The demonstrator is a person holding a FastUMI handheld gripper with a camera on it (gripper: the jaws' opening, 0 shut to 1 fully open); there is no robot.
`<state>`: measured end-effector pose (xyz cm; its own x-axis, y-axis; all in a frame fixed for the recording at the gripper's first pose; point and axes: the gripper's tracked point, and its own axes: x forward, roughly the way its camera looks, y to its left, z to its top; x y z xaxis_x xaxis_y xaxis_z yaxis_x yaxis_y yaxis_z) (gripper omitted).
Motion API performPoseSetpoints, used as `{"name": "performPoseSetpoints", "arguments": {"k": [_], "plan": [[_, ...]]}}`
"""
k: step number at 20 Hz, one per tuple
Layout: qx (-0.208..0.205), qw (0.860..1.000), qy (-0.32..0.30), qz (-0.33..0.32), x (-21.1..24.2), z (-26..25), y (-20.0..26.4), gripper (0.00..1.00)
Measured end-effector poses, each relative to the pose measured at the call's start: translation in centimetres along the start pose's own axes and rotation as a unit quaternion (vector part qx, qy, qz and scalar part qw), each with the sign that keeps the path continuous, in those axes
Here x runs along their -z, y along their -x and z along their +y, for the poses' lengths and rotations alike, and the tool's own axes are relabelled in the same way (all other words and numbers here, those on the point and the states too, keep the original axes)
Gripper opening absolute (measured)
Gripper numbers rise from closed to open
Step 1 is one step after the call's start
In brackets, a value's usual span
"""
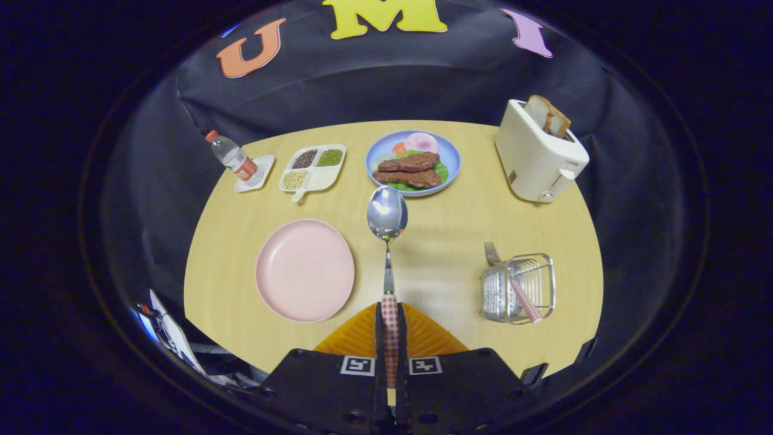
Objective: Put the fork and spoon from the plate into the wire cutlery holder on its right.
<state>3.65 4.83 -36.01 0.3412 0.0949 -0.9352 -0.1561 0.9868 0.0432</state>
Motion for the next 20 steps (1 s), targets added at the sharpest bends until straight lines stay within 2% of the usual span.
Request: {"name": "performPoseSetpoints", "arguments": {"k": [9, 14, 20], "plan": [[0.022, 0.998, -0.015, 0.053, 1.5, -11.3, 3.6, 0.06], [0.004, 0.991, -0.060, 0.122, 3.6, -14.5, 3.7, 0.05], [0.003, 0.979, -0.037, 0.202, 4.7, -17.1, 3.6, 0.05]]}}
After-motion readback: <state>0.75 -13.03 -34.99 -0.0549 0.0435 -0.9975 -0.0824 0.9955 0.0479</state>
